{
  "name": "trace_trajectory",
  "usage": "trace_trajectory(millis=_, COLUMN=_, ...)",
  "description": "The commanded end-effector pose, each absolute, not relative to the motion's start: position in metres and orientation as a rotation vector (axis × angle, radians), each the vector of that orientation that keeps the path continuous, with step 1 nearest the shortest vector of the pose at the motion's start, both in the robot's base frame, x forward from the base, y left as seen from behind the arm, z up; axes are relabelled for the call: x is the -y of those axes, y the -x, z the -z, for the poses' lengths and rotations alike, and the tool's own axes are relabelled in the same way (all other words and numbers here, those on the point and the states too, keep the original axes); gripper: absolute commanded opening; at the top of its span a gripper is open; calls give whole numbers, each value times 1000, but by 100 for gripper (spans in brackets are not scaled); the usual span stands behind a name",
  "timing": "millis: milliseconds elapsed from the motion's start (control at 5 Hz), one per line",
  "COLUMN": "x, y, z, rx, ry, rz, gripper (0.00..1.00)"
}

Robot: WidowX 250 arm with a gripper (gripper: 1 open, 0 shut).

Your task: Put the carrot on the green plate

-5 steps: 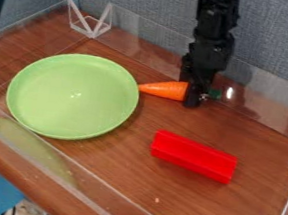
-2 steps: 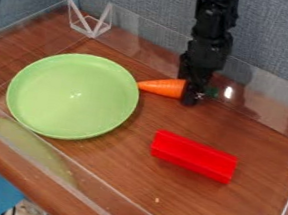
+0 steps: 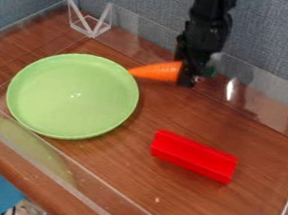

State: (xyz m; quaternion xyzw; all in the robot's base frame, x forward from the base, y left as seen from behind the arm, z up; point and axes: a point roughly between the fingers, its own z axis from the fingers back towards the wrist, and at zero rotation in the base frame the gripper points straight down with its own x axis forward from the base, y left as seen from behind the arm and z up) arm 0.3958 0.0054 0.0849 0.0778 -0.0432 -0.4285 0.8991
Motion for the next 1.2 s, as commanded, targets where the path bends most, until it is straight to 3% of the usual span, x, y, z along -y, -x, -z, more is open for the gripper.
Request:
trace_trajectory(millis=0, x=-28, y=-386, z=-133, rx=151, ry=-229, rz=837, gripper=0)
trace_trajectory(millis=200, x=-61, y=-364, z=-143, rx=137, ry=-245, rz=773, gripper=0)
trace_trajectory(millis=600, x=-70, y=-326, z=-141, rx=137, ry=-223, rz=746, gripper=0)
trace_trajectory(millis=1000, x=-99, y=-290, z=-127, rx=107, ry=-180, rz=707, gripper=0)
